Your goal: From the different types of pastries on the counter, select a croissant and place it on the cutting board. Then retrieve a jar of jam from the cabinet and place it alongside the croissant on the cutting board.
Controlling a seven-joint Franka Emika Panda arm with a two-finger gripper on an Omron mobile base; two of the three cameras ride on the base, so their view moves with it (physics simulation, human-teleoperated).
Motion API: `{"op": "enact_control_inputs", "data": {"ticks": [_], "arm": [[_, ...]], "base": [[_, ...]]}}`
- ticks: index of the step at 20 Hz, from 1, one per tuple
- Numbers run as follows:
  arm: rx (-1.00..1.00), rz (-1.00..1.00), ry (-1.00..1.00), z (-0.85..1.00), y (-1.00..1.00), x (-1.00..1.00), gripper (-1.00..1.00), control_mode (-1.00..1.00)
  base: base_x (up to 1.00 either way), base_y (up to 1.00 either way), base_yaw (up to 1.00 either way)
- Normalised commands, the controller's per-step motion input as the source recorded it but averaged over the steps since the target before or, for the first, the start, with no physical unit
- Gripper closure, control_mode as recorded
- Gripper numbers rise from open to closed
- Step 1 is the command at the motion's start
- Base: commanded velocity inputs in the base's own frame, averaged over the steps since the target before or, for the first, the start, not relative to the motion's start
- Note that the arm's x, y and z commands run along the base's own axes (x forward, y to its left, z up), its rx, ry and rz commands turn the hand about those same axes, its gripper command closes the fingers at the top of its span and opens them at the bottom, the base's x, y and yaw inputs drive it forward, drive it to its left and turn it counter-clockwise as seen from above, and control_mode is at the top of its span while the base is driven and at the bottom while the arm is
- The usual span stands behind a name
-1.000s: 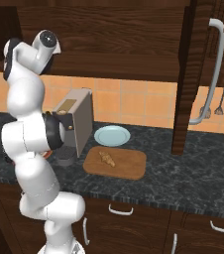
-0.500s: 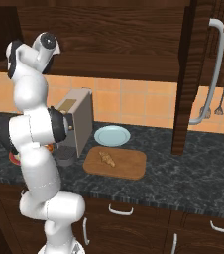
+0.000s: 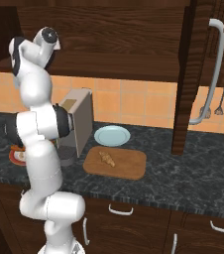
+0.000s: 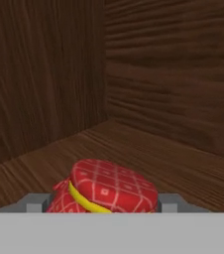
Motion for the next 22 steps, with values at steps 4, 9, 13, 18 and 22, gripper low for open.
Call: {"op": "enact_control_inputs", "data": {"ticks": [4,9,13,18,22], "arm": [[0.07,0.0,-0.37,0.01,-0.35,-0.62,1.0,-1.0],[0.05,0.0,-0.32,0.25,-0.48,-0.57,1.0,-1.0],[0.08,-0.09,-0.05,0.73,-0.66,-0.32,1.0,-1.0],[0.07,-0.12,0.04,0.73,-0.64,-0.38,1.0,-1.0],[0.1,-0.13,0.06,0.58,-0.58,-0.66,1.0,-1.0]], "base": [[0.0,0.0,0.0],[0.0,0.0,0.0],[0.0,0.0,0.0],[0.0,0.0,0.0],[0.0,0.0,0.0]]}}
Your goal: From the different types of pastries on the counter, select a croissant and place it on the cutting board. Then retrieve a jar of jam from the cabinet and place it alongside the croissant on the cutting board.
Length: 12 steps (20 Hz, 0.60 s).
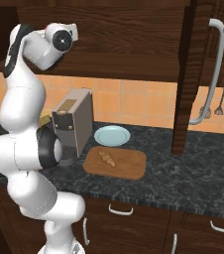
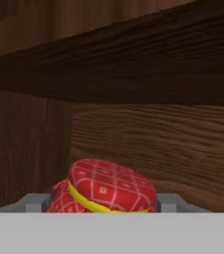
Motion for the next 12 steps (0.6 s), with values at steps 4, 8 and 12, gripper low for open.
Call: {"op": "enact_control_inputs", "data": {"ticks": [4,8,12], "arm": [[0.09,-0.11,-0.01,0.02,-0.61,-0.99,1.0,-1.0],[0.04,-0.1,-0.01,-0.18,-0.5,-0.96,1.0,-1.0],[0.01,-0.11,0.0,-0.16,-0.37,-0.76,1.0,-1.0]], "base": [[0.0,0.0,0.0],[0.0,0.0,0.0],[0.0,0.0,0.0]]}}
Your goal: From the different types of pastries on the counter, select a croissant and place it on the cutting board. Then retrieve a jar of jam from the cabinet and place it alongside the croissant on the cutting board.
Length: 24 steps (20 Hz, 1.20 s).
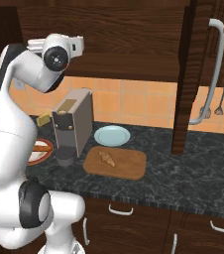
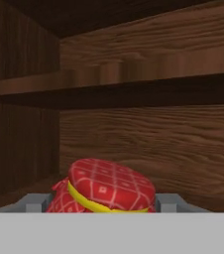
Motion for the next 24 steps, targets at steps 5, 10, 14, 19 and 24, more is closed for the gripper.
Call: {"op": "enact_control_inputs", "data": {"ticks": [5,10,14,19,24], "arm": [[0.03,-0.1,0.03,-0.16,-0.4,-0.69,1.0,-1.0],[0.0,-0.06,0.02,-0.39,-0.41,-0.51,1.0,-1.0],[0.0,-0.01,0.12,-0.28,-0.39,-0.25,1.0,-1.0],[0.0,0.0,0.08,-0.31,-0.47,-0.18,1.0,-1.0],[0.0,0.0,-0.08,-0.76,-0.46,-0.57,1.0,-1.0]], "base": [[0.0,0.0,0.0],[0.0,0.0,0.0],[0.0,0.0,0.0],[0.0,0.0,0.0],[0.0,0.0,0.0]]}}
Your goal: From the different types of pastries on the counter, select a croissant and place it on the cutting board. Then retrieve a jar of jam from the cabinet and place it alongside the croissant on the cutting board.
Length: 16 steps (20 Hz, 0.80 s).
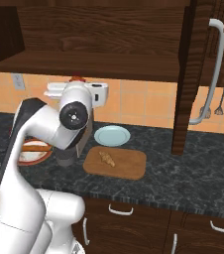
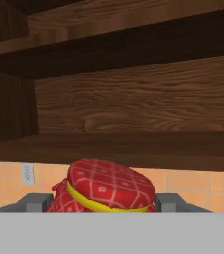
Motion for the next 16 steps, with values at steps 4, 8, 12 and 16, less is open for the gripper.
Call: {"op": "enact_control_inputs", "data": {"ticks": [4,8,12,16], "arm": [[0.0,0.0,-0.11,-1.0,-0.26,-0.56,1.0,-1.0],[0.0,0.14,0.0,-0.86,-0.3,0.0,1.0,-1.0],[0.01,0.24,0.0,-0.69,-0.47,0.08,1.0,-1.0],[0.01,0.31,0.0,-0.76,-0.37,0.09,1.0,-1.0]], "base": [[0.0,0.0,0.0],[0.0,0.0,0.0],[0.0,0.0,0.0],[0.0,0.0,0.0]]}}
